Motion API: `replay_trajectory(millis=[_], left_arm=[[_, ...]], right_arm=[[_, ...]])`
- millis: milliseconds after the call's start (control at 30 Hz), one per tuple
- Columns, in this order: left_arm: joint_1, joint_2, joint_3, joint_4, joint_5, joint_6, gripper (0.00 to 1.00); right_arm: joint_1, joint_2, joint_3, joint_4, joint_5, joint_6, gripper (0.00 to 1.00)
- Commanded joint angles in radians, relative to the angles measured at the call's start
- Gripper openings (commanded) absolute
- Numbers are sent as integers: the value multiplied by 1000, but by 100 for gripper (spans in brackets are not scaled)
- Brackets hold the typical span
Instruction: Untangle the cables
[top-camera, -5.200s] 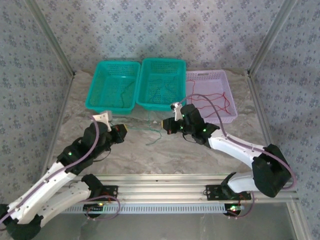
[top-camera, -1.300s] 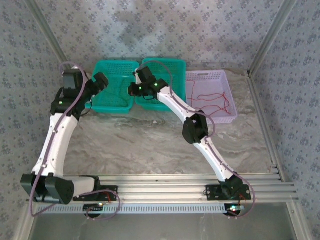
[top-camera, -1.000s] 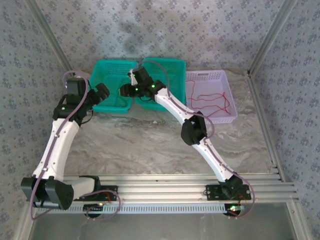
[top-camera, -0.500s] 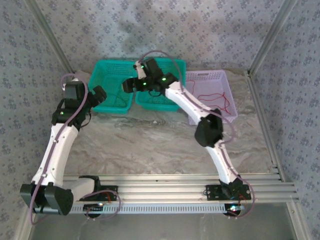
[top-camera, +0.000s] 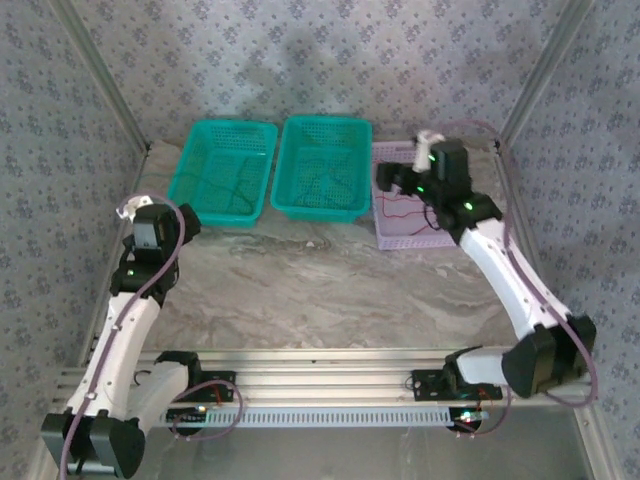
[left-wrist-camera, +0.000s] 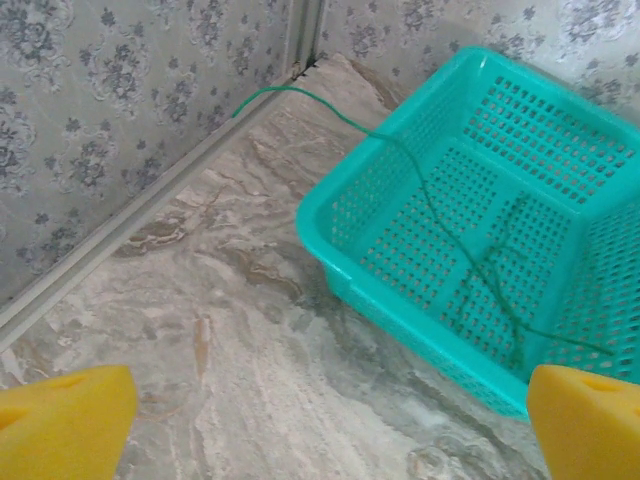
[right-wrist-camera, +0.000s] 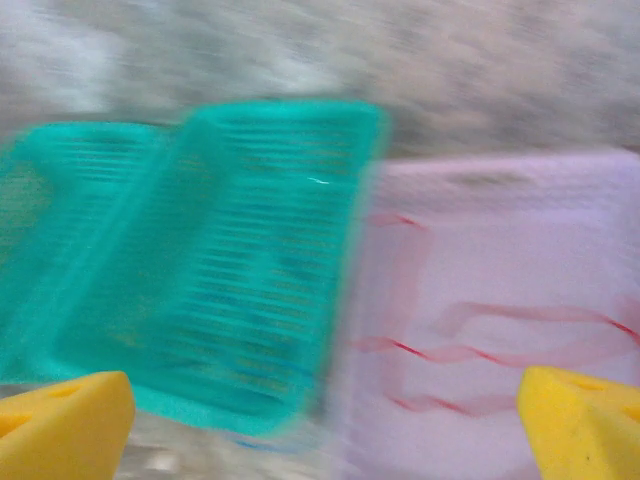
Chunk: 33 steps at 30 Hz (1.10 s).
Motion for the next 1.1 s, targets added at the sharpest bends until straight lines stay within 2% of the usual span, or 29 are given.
replay_trajectory(millis=[0,100,167,233,300,400,500,600,667,700,733,800,833,900,933,967,1000,1067], left_arm=[[-4,1,-39,88,-43,46,100],[-10,30,-61,100,-36,57,100],[-14,50,-88,126,-38,65,100],[-14,76,-104,144,-47,70,100],[-14,101,-105,150,-41,73,100],[-14,126,-126,195,-7,98,100],[-13,154,-139,235,-30,137,100],[-7,187,-166,313,-33,186,100],[6,225,-165,338,-31,194,100],[11,244,-166,355,-25,212,100],[14,262,-170,376,-25,228,100],[36,299,-194,438,2,246,100],[55,311,-202,459,14,241,100],[98,331,-211,491,54,232,100],[105,334,-221,517,57,245,100],[106,340,-237,559,54,263,100],[106,350,-254,612,64,282,100],[106,380,-280,696,70,328,100]], right_arm=[[-23,-152,-205,127,324,-78,100],[-42,-252,-399,259,544,-170,100],[-69,-286,-485,320,610,-145,100],[-124,-278,-522,299,557,-87,100],[-158,-242,-550,286,578,-18,100],[-201,-211,-621,425,498,-33,100],[-238,-142,-654,489,445,8,100],[-271,-57,-765,748,390,2,100],[-292,58,-819,953,327,-52,100],[-298,91,-798,976,285,-104,100],[-305,99,-775,921,242,-97,100],[-314,215,-827,1182,184,-162,100],[-288,219,-801,1096,160,-186,100],[-220,326,-843,1345,237,-260,100],[-209,297,-828,1248,284,-242,100],[-233,270,-799,1138,237,-181,100],[-250,289,-807,1208,229,-212,100],[-241,277,-801,1174,248,-203,100]])
